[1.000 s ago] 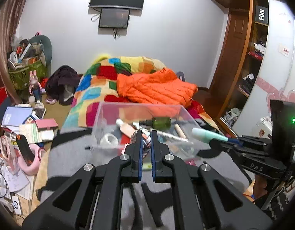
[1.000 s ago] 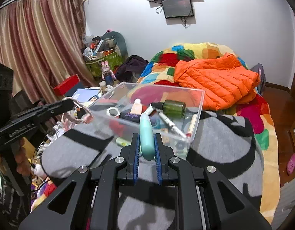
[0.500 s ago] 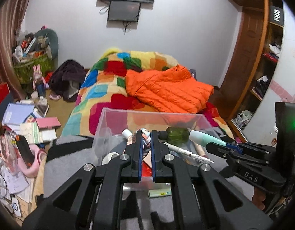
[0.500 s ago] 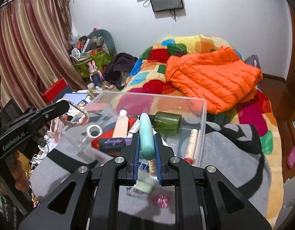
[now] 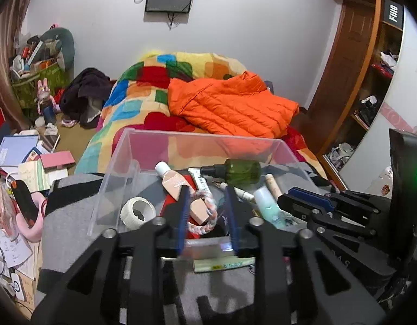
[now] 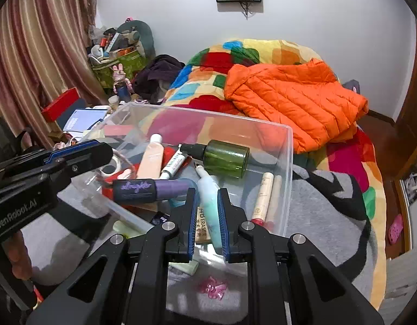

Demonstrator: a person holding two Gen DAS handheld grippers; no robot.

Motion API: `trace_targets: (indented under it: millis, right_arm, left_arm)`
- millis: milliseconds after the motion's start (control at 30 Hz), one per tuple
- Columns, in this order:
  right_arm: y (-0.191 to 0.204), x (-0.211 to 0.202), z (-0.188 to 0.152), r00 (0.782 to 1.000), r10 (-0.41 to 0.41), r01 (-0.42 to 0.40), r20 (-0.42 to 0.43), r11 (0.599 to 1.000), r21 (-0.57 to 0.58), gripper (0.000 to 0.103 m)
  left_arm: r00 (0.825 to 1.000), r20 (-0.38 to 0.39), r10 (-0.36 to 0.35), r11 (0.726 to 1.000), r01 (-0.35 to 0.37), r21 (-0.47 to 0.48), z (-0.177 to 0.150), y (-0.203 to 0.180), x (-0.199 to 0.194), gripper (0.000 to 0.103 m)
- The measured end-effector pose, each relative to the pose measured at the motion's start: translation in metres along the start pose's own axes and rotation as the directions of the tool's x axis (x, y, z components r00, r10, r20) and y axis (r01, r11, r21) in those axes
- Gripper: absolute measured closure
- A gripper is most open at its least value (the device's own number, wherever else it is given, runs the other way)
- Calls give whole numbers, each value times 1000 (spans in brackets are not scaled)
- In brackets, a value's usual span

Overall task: Organize objects
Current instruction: 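Drop bracelet in box with left tool while right tool drops mint tube, then withdraw the left tool and reach toward the long pale green tube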

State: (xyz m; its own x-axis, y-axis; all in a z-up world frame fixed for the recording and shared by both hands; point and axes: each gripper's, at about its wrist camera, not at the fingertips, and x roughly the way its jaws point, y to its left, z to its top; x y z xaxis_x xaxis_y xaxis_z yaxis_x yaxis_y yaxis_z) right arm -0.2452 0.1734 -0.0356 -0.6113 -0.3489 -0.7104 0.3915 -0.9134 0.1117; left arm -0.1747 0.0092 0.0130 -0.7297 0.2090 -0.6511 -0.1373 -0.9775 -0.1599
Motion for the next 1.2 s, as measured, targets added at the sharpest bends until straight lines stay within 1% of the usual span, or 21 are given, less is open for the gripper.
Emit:
trace_targets:
  millis: [100, 200, 333, 400, 467, 500, 567, 633, 667, 700, 733, 767, 800, 867, 933, 1000, 1100, 1167, 1200]
  right_arm:
    - [1, -11, -1, 1000, 21, -21, 14, 1000, 4, 89]
    - [1, -26, -7, 999, 46, -46, 29, 999, 2, 89]
    - [4, -43, -20, 997, 66, -65, 35, 998, -17, 88]
    - [6, -50, -30, 997, 73, -72, 29, 997, -30, 84]
    - [6, -53, -39, 997, 81, -80, 18, 996, -35, 76]
    - [5, -52, -43, 996, 87, -86, 8, 996, -34, 74]
    - [5, -48, -54, 994, 103, -104, -25, 994, -28, 59]
    - [6, -40, -61, 993, 104, -105, -47, 994, -30, 56]
    - [7, -35, -63, 993, 97, -99, -64, 994, -36, 56]
    - [9, -28, -65, 992, 90, -94, -84, 995, -44, 56]
    - [9, -24, -66, 991, 92, -98, -94, 994, -52, 56]
    - [10, -20, -65, 991, 92, -98, -100, 993, -60, 56]
    - [12, -15, -65, 990, 87, -94, -107, 993, -70, 56]
    - [15, -4, -65, 988, 87, -99, -128, 991, -94, 56]
    - [15, 7, -63, 984, 92, -107, -154, 990, -93, 56]
    - [15, 15, -62, 983, 93, -109, -161, 990, -92, 56]
    - [16, 19, -61, 979, 116, -134, -169, 986, -95, 56]
    - [20, 19, -62, 977, 127, -146, -171, 984, -104, 56]
    - [22, 18, -62, 978, 122, -142, -168, 983, -115, 56]
  left_arm:
    - [1000, 23, -7, 1000, 7, 15, -2, -3, -14, 64]
    - [999, 35, -17, 1000, 17, 25, -8, -5, -27, 59]
    - [999, 24, -43, 999, 42, 28, -23, -5, -39, 51]
    - [999, 8, -48, 998, 48, 33, -34, -5, -41, 48]
    - [998, -18, -54, 998, 54, 43, -44, -6, -40, 47]
    - [998, -38, -50, 997, 52, 50, -51, -6, -36, 47]
    - [996, -79, -38, 997, 43, 63, -61, -6, -24, 47]
    - [991, -133, -34, 997, 42, 58, -67, -4, -9, 47]
    - [988, -147, -42, 997, 51, 53, -70, -3, -4, 47]
    - [984, -168, -56, 997, 65, 45, -71, -2, 4, 49]
    - [982, -180, -65, 996, 74, 43, -71, -2, 8, 53]
    - [979, -189, -70, 996, 80, 44, -71, -2, 13, 60]
    - [978, -195, -72, 995, 83, 47, -70, -2, 16, 61]
    - [975, -208, -82, 995, 93, 46, -68, -3, 23, 62]
    - [969, -226, -100, 993, 112, 41, -67, -3, 29, 62]
    - [965, -240, -102, 993, 114, 34, -68, -2, 33, 62]
    - [965, -240, -102, 993, 114, 40, -68, -2, 33, 62]
    - [967, -244, -74, 995, 86, 39, -67, 0, 33, 62]
    - [970, -233, -73, 996, 83, 34, -66, 2, 32, 62]
